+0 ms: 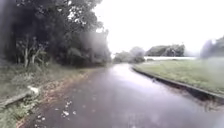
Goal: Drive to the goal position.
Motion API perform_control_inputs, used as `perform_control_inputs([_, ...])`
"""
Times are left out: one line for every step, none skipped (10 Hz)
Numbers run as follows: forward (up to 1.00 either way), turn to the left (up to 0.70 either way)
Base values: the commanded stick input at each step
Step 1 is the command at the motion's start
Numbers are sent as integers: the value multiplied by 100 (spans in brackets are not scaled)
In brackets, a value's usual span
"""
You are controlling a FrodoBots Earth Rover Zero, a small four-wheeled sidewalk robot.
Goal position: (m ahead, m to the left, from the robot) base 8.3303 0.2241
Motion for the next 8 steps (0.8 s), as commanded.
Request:
perform_control_inputs([70, 0])
perform_control_inputs([70, 0])
perform_control_inputs([70, 0])
perform_control_inputs([70, 0])
perform_control_inputs([70, 0])
perform_control_inputs([70, 0])
perform_control_inputs([70, 0])
perform_control_inputs([70, 0])
